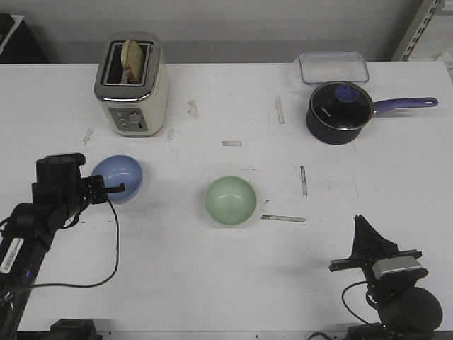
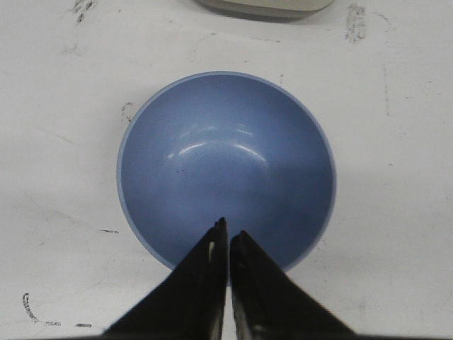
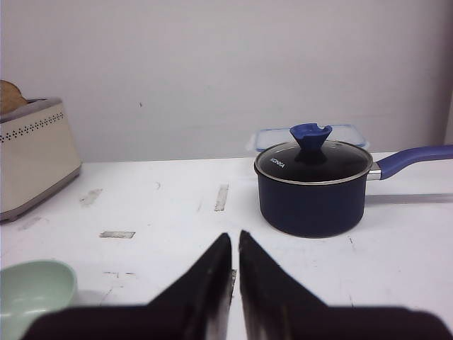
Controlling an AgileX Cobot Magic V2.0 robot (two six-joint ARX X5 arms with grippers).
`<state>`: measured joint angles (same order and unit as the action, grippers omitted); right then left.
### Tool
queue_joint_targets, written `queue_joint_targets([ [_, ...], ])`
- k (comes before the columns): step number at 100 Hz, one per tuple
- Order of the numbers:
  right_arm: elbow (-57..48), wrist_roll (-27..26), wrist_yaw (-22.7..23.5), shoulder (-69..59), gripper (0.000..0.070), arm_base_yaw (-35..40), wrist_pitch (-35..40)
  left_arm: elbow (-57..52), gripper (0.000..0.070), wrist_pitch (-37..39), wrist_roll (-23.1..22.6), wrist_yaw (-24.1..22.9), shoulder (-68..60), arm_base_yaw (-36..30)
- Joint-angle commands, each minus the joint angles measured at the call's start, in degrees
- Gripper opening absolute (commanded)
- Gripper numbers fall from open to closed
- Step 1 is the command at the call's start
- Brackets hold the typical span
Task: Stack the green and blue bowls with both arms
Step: 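Reach the left gripper to the light blue bowl and grasp its rim, then lift the blue bowl with the left gripper and carry it over the green bowl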
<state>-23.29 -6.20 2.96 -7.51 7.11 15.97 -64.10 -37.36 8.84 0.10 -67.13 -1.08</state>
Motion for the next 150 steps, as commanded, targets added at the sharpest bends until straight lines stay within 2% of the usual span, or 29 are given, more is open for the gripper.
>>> queue_joint_targets([
  [1,0.0,0.2,0.0,0.1,0.0006,0.0,-0.8,-3.7,0.0001,-3.1,3.5,0.4,-3.3,1.2],
  [17,0.0,0.2,0.0,0.1,0.0006,0.0,-0.8,-9.5,0.0001,-10.4,4.8,4.7,-9.9,5.9],
  [29,0.0,0.2,0.0,0.1,0.0006,0.0,-0.8,-10.4,0.0021,-11.8,5.0,9.2,-13.0,9.5],
  [47,0.0,0.2,0.0,0.1,0.0006,0.0,-0.9,-10.4,0.0303,-12.5,5.4,13.4,-16.1,13.4],
  [55,0.0,0.2,0.0,0.1,0.0006,0.0,-0.9,-10.4,0.0382,-12.4,5.4,13.4,-16.6,14.5],
  [87,0.0,0.2,0.0,0.1,0.0006,0.0,-0.9,-10.4,0.0385,-8.3,5.7,13.5,-21.7,16.0],
  [123,0.0,0.2,0.0,0.1,0.0006,0.0,-0.9,-10.4,0.0411,-4.3,5.8,13.4,-29.3,13.0],
  [140,0.0,0.2,0.0,0.1,0.0006,0.0,-0.9,-10.4,0.0403,-4.2,5.8,13.2,-30.4,12.2],
  [150,0.0,0.2,0.0,0.1,0.0006,0.0,-0.9,-10.4,0.0371,-3.9,5.9,13.2,-30.4,12.2],
])
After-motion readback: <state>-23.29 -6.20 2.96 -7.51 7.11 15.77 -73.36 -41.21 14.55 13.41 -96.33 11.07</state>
